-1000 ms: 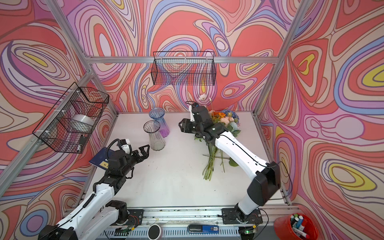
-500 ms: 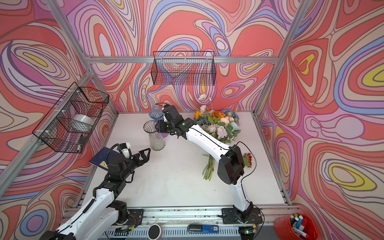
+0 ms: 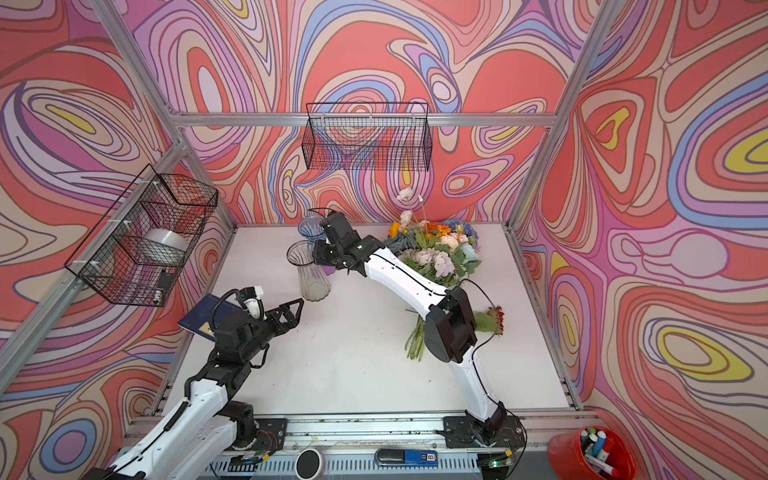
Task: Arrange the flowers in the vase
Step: 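Slide the clear glass vase toward the robot to mid-table with the right gripper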
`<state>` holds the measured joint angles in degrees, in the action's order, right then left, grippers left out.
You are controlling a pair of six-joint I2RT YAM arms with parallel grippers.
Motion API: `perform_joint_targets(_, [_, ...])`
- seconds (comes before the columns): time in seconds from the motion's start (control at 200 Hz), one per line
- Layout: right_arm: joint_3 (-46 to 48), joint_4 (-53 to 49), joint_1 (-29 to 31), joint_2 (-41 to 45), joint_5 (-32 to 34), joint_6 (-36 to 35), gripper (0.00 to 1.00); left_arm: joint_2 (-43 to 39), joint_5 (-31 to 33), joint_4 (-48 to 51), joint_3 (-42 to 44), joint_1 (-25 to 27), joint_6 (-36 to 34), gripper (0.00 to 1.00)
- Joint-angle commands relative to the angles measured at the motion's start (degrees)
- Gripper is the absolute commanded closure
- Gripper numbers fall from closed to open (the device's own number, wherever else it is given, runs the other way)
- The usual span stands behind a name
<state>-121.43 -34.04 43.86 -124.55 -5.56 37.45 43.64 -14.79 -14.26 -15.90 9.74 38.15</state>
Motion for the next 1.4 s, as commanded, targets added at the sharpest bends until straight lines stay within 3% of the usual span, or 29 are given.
perform_joint_targets(0.0, [-2.42,-1.0,0.05,-1.6,0.39,0.6,0.67,-1.08,-0.42,1.15,-1.68,0.2,-0.7,0.0])
perform_joint_targets(0.205, [-5.21,-2.32,0.01,-3.77,-0.47,0.55,0.73,-2.18,-0.07,2.16,-1.63,0.28,-0.53,0.0])
perform_joint_targets(0.666, [-6.92,-6.59,-0.02,-2.07,1.95,-0.53,1.0,-8.73,0.45,7.73,-3.06,0.28,-0.43,0.0])
perform_joint_targets(1.017, [2.25,-11.42,-0.84,9.19,5.64,-5.36,1.0,-13.66,1.08,11.36,-5.09,0.28,-0.64,0.0])
perform_joint_targets(1.392, [17.57,-9.8,-3.12,22.27,6.21,-4.73,1.0,-9.87,-4.23,5.87,-8.92,0.62,1.77,0.0])
